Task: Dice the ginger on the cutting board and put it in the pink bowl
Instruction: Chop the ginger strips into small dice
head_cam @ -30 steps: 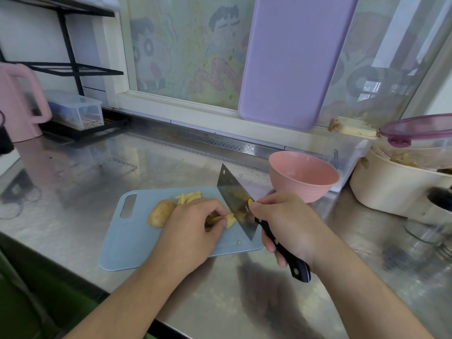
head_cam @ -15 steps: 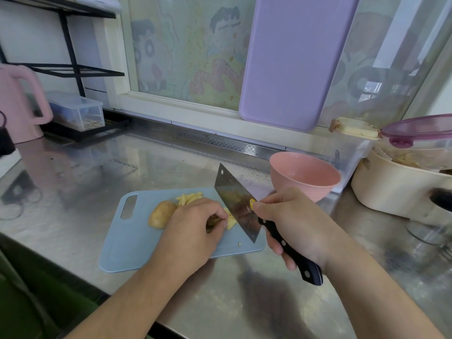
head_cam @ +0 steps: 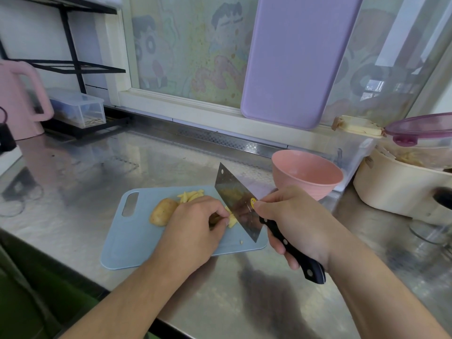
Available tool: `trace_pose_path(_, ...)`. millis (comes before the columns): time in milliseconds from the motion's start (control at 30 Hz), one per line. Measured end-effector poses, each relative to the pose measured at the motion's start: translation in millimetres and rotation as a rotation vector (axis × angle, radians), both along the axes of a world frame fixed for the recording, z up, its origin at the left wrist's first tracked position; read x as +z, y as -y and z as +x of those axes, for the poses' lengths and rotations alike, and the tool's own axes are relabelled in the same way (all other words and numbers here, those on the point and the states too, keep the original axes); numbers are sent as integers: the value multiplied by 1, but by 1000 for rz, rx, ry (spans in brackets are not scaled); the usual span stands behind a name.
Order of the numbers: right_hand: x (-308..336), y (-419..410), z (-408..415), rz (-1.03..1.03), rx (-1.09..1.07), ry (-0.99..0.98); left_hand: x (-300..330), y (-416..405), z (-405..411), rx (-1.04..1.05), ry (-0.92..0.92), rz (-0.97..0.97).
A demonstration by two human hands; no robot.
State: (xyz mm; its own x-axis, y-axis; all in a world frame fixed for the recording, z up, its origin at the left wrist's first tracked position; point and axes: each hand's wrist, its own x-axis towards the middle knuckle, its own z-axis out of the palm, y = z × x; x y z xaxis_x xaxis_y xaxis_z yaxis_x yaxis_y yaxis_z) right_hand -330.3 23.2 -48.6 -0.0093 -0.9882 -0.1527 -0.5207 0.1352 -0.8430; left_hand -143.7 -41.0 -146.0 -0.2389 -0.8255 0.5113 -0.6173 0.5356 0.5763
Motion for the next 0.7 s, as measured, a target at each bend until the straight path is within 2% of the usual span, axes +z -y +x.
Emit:
trace_pose_path(367, -10, 8, 13, 20, 3, -117, -2, 1, 0, -1, -43, 19)
trace_pose_path(700, -8, 5, 3, -44, -35, -44, 0, -1, 1, -10, -76, 68)
